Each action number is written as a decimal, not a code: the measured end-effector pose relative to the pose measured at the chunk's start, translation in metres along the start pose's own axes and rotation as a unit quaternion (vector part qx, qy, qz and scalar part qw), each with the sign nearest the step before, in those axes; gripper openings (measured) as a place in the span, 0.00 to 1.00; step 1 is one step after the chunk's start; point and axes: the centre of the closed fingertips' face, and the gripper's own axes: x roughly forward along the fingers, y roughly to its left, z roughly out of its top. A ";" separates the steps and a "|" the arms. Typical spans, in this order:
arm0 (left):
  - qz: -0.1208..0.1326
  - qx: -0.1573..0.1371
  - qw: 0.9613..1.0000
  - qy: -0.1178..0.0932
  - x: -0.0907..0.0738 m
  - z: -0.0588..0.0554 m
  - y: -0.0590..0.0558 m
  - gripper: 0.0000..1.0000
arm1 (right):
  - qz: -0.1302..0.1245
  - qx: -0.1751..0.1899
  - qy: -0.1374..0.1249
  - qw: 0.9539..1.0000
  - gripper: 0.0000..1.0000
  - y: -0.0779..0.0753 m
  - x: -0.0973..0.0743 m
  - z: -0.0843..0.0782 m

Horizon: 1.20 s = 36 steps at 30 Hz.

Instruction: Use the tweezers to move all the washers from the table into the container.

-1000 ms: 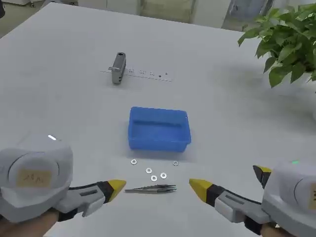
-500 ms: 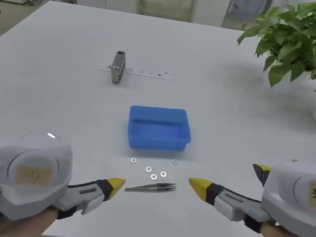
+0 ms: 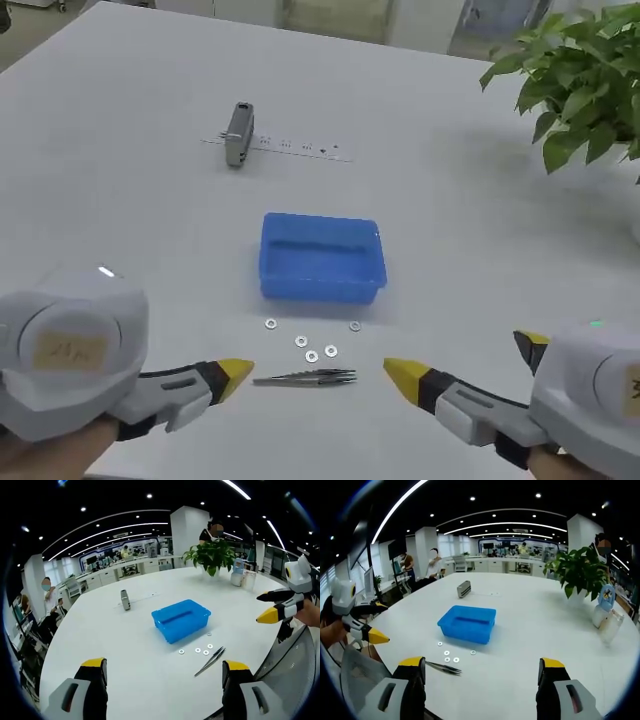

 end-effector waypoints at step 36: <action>-0.030 0.010 0.999 -0.005 0.012 0.002 -0.005 0.95 | 0.004 -0.012 0.014 1.000 0.92 0.003 0.012 -0.002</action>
